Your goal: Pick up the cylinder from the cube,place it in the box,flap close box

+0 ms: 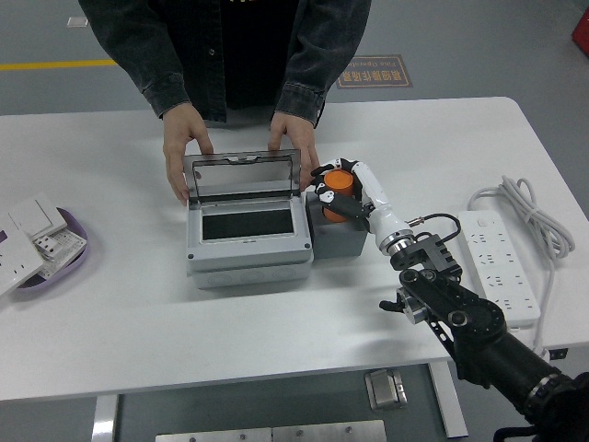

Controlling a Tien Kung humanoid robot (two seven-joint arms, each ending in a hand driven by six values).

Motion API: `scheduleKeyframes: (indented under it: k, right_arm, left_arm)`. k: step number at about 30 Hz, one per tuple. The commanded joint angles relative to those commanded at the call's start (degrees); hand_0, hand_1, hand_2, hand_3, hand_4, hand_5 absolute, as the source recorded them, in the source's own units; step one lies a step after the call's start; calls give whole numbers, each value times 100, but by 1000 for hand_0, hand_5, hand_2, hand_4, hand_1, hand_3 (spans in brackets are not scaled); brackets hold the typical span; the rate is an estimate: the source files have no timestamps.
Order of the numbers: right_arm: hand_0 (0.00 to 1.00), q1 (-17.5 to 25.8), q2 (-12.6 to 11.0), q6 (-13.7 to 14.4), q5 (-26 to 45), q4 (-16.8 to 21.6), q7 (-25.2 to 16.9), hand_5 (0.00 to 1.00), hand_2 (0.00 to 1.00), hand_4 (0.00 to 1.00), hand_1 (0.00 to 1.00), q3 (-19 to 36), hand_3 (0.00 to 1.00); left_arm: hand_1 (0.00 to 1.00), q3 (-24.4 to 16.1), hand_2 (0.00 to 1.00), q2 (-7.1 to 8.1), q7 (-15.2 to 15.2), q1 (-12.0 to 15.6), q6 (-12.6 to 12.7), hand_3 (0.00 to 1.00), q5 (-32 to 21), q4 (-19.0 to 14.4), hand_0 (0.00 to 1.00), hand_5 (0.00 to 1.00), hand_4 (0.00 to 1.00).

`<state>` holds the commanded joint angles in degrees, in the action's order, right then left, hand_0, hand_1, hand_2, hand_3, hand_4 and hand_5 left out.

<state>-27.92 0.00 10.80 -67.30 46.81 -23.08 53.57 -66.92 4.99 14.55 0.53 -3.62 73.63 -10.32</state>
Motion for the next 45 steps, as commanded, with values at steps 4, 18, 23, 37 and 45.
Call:
scheduleKeyframes:
  k: [4,18,23,37,45]
  right_arm:
    - [341,-12,-3,73,12,36,-81,2,380,2,398,-3,277]
    - [327,67,-139,549,-493,1341,34,2,315,2,376,-261,215]
    - [256,67,-162,406,-694,2088,414,2,298,2,297,-735,211]
    - [2,-476,-28,292,-3007,2742,2363,2,267,2,166,-1244,199]
    - [2,-607,0,213,-4482,2317,3522,2,265,2,134,-1511,211]
  left_arm:
    - [584,36,568,-4,-19,11,0,605,-39,0,600,290,685]
    - [584,-149,571,-2,42,72,6,611,142,0,600,312,689]
    - [584,-200,571,-2,52,77,5,611,188,0,600,308,686]
    - [584,-590,574,1,204,101,10,615,547,-47,599,346,703]
    - [583,-632,575,-7,218,89,1,618,592,-49,599,371,712]
